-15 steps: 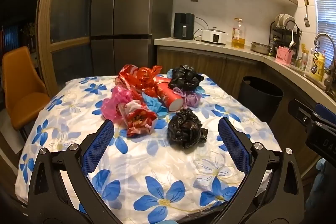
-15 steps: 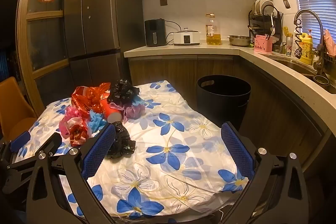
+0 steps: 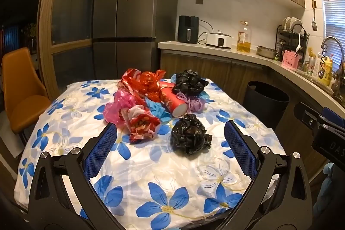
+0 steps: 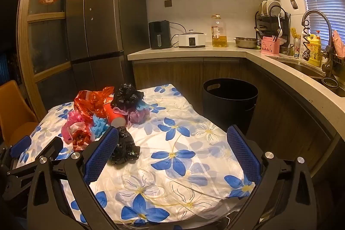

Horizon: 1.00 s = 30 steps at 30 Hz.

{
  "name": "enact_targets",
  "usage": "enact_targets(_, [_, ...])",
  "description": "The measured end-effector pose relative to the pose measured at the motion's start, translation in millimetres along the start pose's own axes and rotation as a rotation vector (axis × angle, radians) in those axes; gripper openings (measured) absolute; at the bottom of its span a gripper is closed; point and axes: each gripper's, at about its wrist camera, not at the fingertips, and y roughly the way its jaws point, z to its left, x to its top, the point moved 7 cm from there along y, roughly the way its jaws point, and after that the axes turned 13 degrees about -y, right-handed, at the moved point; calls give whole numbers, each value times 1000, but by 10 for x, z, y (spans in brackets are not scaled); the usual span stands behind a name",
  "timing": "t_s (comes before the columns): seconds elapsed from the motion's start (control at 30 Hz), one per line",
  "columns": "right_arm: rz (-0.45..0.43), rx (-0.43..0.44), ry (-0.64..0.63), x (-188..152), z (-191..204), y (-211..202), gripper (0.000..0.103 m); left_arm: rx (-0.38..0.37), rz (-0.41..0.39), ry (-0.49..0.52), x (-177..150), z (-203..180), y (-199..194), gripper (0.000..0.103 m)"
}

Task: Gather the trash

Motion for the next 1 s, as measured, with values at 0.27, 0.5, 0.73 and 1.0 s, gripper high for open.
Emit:
enact_targets(0.27, [-3, 1, 1, -9, -13, -7, 98, -4, -1, 2, 12, -20, -18, 97])
enact_targets(0.5, [-4, -2, 3, 23, -30, -36, 98, -4, -2, 2, 13, -27, -25, 97])
enact_targets(0.73, [-4, -5, 5, 19, -43, -41, 98, -6, -4, -2, 27, -30, -37, 97])
enact_targets(1.0, [-5, -6, 8, 29, -59, -55, 98, -5, -3, 1, 6, -23, -19, 97])
